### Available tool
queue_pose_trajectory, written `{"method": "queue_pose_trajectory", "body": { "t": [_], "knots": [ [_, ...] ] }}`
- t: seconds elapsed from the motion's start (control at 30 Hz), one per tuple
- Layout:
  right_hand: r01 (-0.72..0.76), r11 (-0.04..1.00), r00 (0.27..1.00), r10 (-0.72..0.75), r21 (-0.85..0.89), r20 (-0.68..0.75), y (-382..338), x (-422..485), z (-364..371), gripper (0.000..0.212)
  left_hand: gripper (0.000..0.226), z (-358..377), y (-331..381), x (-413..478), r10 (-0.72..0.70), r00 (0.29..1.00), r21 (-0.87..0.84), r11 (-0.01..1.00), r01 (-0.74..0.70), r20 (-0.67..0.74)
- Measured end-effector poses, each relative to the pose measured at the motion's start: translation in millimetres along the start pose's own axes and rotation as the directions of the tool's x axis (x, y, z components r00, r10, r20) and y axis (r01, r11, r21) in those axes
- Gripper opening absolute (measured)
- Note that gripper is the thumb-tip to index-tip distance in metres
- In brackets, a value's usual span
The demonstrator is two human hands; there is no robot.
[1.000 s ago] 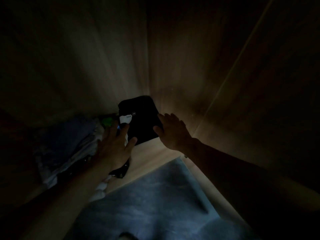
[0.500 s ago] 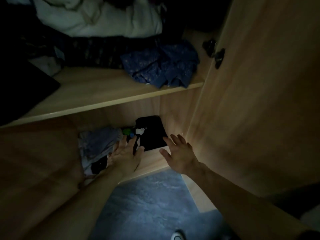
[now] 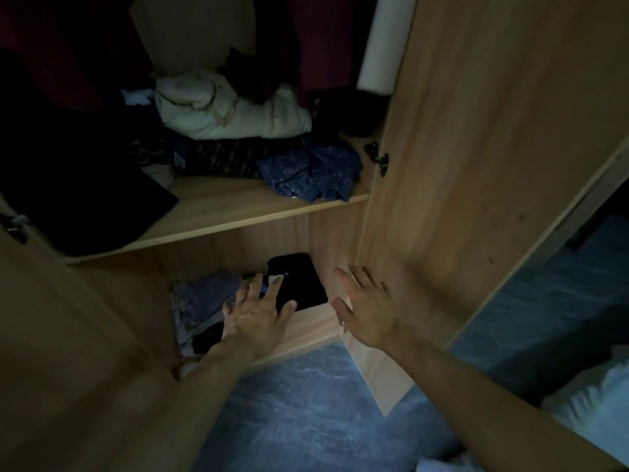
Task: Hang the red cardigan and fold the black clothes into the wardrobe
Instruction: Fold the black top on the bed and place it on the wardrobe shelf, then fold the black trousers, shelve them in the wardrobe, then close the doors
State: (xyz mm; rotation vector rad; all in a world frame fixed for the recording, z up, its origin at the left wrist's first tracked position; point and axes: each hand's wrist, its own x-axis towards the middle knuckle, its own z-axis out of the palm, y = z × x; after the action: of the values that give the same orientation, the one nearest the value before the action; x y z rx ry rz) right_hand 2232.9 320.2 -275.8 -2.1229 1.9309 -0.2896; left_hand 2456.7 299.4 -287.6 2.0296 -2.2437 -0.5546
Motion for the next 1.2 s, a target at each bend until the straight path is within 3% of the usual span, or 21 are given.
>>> {"method": "queue_pose_trajectory", "body": {
  "t": [0.27, 0.43, 0.57, 0.83, 0.97, 1.2],
  "knots": [
    [0.085, 0.996, 0.995, -0.084, 0.022, -0.061, 24, -85, -60, 0.067, 0.062, 0, 66, -68, 0.055, 0.998, 0.041, 0.998, -0.053, -0.037],
    [0.099, 0.994, 0.989, -0.094, 0.038, -0.114, 70, -139, -85, 0.083, 0.064, 19, 135, -109, 0.110, 0.993, 0.013, 0.994, -0.109, -0.047],
    [0.085, 0.987, 0.986, -0.063, 0.138, -0.156, 105, -188, -85, 0.075, 0.065, 34, 174, -138, 0.144, 0.990, 0.019, 0.989, -0.144, -0.002],
    [-0.080, 0.987, 0.970, 0.110, 0.143, -0.216, 164, -266, -118, 0.057, 0.063, 49, 247, -173, 0.295, 0.954, 0.023, 0.955, -0.297, 0.051],
    [-0.163, 0.978, 0.953, 0.190, 0.129, -0.236, 177, -295, -143, 0.064, 0.064, 39, 276, -173, 0.404, 0.914, -0.004, 0.915, -0.404, 0.046],
    [-0.416, 0.893, 0.822, 0.451, 0.173, -0.349, 191, -371, -164, 0.067, 0.077, 51, 312, -150, 0.632, 0.775, -0.033, 0.774, -0.632, 0.007]
  ]
}}
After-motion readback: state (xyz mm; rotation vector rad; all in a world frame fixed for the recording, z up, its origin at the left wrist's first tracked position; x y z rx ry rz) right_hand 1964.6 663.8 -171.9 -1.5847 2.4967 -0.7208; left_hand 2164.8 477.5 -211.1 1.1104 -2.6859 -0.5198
